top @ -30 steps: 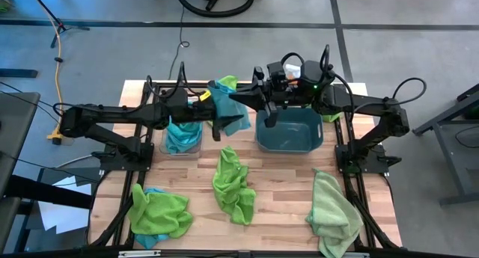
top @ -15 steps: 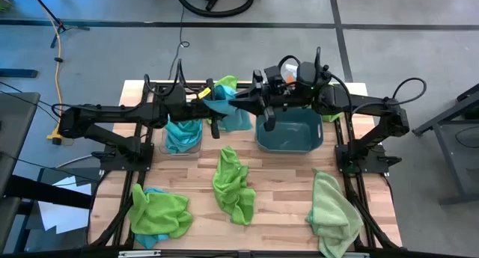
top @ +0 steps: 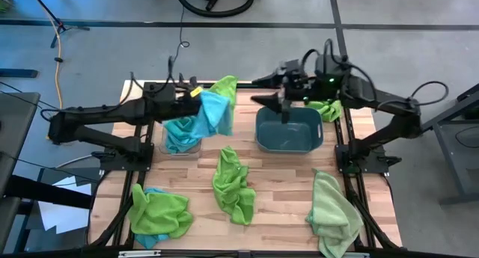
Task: Sort microfiber towel by color & place in baskets
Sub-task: Put the blue microfiber towel into the transparent bin
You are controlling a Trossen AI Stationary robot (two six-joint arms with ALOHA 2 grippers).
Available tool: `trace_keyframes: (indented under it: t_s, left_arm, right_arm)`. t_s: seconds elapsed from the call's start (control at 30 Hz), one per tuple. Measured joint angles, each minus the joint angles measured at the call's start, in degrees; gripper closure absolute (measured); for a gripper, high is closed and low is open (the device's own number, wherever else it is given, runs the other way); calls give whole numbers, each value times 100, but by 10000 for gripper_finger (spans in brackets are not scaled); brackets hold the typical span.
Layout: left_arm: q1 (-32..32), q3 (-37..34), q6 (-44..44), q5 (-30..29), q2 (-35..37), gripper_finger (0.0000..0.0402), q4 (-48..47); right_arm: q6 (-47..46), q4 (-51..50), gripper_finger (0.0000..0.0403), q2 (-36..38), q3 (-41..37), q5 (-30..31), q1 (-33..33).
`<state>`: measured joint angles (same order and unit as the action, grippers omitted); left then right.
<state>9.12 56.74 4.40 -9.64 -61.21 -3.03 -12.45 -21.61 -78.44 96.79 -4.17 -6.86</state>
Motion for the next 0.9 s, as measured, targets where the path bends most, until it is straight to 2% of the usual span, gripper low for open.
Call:
trace_keyframes:
  t_s: [0.13,0.37,0.47,0.57,0.67,0.77,0.9]
  left_arm:
    - [7,-342,-244,-630,732,401,-459]
    - [7,-1374,-863,-1589,2371,401,-465]
    - [37,-1540,-933,-1810,2805,401,-485]
    - [150,-1362,-885,-1653,2905,401,-864]
    - [372,-814,-929,-1468,2647,401,-2021]
    - [702,-279,-862,-956,2268,401,-3142]
    - [1162,-124,-578,79,1925,401,-3470]
  right_arm:
    - [119,-354,127,243,0,289,-56]
    - [245,-650,126,361,0,591,-67]
    - [276,-708,126,348,-7,662,-67]
    - [391,-783,126,340,-9,836,-67]
    - [391,-785,126,340,-9,963,-97]
    - [365,-786,126,340,-9,978,-136]
    - [328,-784,126,340,-9,979,-182]
